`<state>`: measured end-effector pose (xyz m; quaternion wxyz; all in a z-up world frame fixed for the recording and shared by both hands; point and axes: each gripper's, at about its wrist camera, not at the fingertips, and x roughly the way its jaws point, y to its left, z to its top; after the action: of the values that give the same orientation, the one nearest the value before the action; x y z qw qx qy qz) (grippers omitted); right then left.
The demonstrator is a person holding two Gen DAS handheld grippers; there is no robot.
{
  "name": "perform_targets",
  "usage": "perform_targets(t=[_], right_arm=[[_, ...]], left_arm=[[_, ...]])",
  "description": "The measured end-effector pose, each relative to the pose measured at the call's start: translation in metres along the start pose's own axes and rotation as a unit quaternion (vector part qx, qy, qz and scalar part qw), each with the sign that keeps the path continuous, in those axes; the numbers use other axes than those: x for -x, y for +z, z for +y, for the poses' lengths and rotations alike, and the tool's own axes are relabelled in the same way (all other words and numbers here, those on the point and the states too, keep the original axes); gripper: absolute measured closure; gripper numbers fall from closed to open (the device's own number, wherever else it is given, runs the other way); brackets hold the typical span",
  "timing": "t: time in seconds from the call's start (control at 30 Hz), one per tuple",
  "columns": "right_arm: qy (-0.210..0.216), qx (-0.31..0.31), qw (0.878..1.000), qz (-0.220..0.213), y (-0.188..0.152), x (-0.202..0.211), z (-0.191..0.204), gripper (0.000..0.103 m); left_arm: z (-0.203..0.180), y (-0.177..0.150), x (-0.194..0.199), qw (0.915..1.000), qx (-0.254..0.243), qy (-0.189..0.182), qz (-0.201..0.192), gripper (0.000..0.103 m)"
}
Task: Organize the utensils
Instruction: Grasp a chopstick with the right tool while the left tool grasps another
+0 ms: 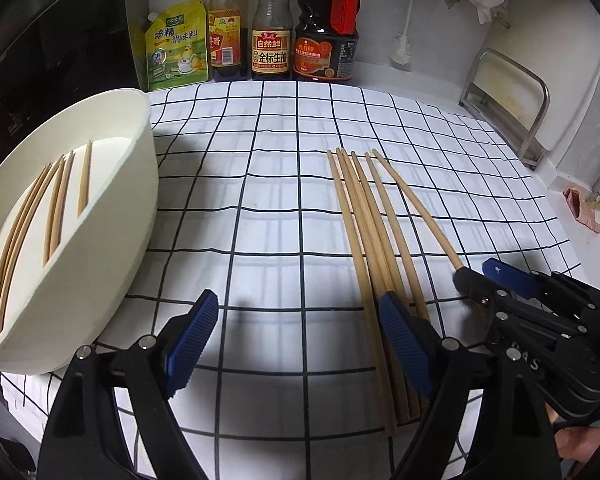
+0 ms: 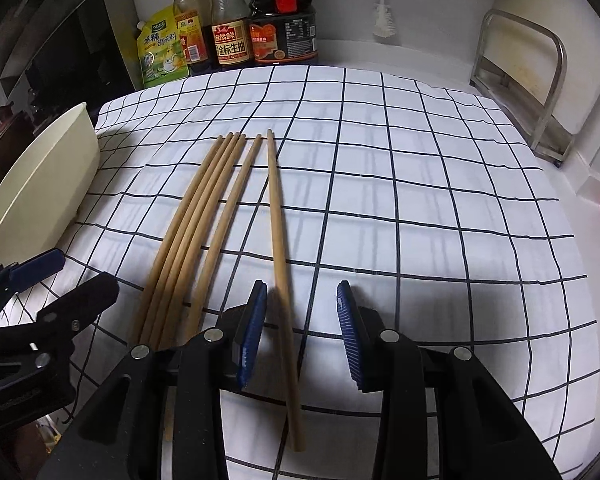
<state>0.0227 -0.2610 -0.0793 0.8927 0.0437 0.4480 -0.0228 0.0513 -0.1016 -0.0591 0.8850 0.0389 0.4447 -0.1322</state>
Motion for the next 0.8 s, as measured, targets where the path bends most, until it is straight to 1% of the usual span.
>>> perform_targets(t=[0.2,0.33,0.43,0.6,0.7,0.8], right_arm=[[0.008,-0.006,1.000,-0.001,0.000,0.000,-0.007,0.068],[0.009,-0.008,1.000,-0.002,0.001,0.000,-0.008,0.068],[0.007,-0.005,1.000,-0.003,0.000,0.000,-0.007,0.068],[0.005,-0.001,1.000,-0.003,0.001,0.000,-0.005,0.068],[0.003,0.005,1.000,-0.002,0.002,-0.001,-0.003,0.068],[-0.009,0.021,1.000,-0.001,0.002,-0.003,0.004,0.068]], left_arm=[[-0.009,0.004,-0.010,0.9998,-0.011,0.014,0.003,0.022],[-0.010,0.004,-0.019,0.9995,-0.014,0.016,0.022,0.022],[-0.007,0.003,-0.023,0.9992,-0.013,0.023,0.028,0.021],[-0.004,0.002,-0.026,0.9988,-0.014,0.035,0.030,0.020],[-0.005,0.004,-0.027,0.9982,-0.017,0.046,0.034,0.016],[-0.007,0.009,-0.031,0.9980,-0.019,0.046,0.041,0.015]])
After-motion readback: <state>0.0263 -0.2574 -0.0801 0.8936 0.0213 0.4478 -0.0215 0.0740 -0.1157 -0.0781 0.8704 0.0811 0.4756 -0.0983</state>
